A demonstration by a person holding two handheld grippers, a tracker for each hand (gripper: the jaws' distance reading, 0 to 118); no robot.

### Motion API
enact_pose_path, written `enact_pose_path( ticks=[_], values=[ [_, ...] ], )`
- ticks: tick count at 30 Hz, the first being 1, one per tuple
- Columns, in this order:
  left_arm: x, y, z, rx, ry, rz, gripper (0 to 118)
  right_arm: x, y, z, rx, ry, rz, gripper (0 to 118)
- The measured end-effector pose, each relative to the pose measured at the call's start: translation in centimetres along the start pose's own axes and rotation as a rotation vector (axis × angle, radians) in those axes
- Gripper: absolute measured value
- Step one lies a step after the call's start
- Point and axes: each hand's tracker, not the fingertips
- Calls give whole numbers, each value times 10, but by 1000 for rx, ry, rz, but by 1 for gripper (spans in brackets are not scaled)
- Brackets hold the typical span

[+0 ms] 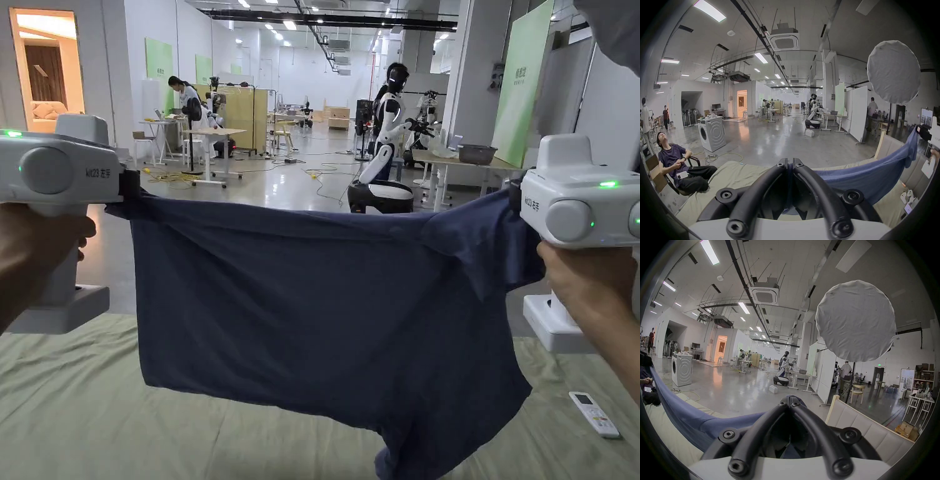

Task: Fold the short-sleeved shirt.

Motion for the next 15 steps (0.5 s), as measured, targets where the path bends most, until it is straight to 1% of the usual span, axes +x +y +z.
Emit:
enact_pose_path(
  ticks=[3, 6, 8, 10, 12, 13, 14, 15],
  values=[
    [4, -24, 3, -24, -2, -32, 5, -1, -19, 7, -20, 3, 11, 0],
    [2, -60, 12, -57, -23, 2, 5, 2, -49, 26, -51, 7, 0, 0],
    [4, -87, 20, -79, -25, -11, 5, 4, -62, 36, -71, 9, 1, 0],
    [6, -116, 32, -102, -26, -39, 5, 4, -94, 62, -105, 24, 2, 0],
    [7, -141, 44, -135, -39, -26, 5, 4, -116, 82, -129, 28, 9, 0],
    [7, -114, 32, -136, -43, -8, 5, 5, -129, 88, -139, 31, 15, 0],
    [-2, -132, 35, -137, -41, 5, 5, 7, -137, 97, -145, 35, 10, 0],
    [-3, -131, 36, -137, -48, 10, 5, 8, -144, 106, -149, 36, 8, 0]
  ],
)
